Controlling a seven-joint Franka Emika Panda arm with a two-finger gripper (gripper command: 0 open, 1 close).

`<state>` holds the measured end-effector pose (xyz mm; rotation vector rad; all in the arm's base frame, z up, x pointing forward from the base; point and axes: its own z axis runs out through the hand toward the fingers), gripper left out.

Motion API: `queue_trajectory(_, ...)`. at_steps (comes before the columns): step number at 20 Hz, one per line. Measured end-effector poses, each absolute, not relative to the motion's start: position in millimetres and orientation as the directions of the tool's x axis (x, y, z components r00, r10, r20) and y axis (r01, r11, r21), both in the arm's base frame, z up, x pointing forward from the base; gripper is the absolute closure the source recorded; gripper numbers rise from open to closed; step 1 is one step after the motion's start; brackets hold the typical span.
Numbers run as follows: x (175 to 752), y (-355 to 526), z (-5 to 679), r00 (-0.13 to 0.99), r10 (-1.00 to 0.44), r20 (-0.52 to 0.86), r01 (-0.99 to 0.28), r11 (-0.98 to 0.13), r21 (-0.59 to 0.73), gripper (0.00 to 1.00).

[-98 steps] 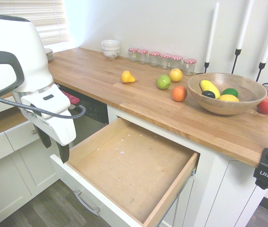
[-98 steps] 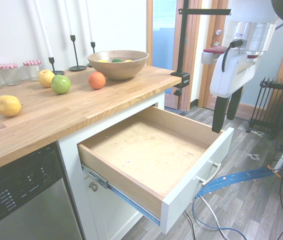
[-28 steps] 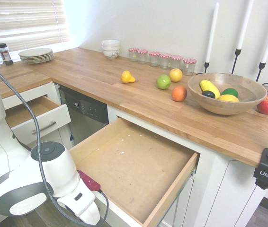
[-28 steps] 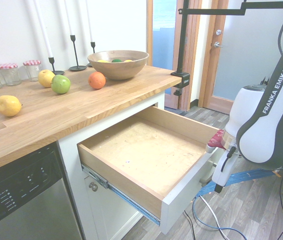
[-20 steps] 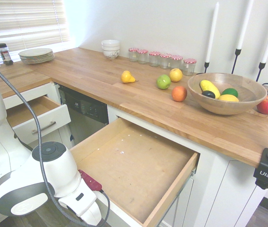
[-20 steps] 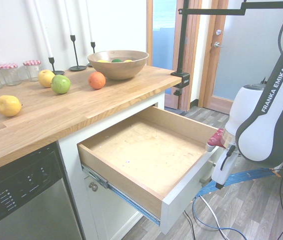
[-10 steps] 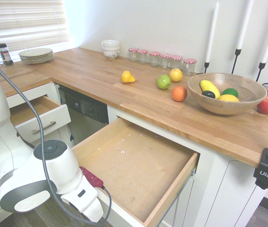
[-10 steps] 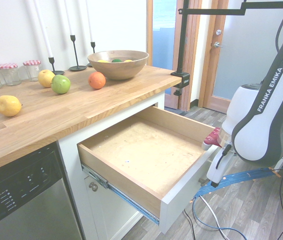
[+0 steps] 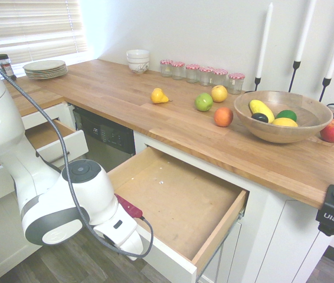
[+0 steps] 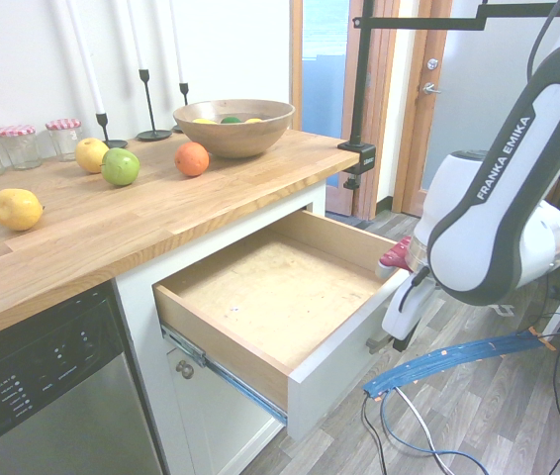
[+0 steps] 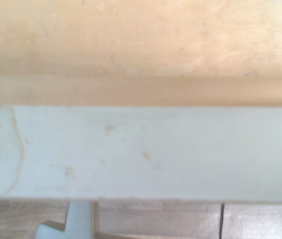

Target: Close the drawer

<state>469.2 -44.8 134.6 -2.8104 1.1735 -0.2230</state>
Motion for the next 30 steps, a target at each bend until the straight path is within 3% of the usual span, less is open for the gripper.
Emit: queue_trajectory(30, 682, -48, 125, 0.66, -0.737, 0.146, -0.719, -0.676, -0.161, 1.0)
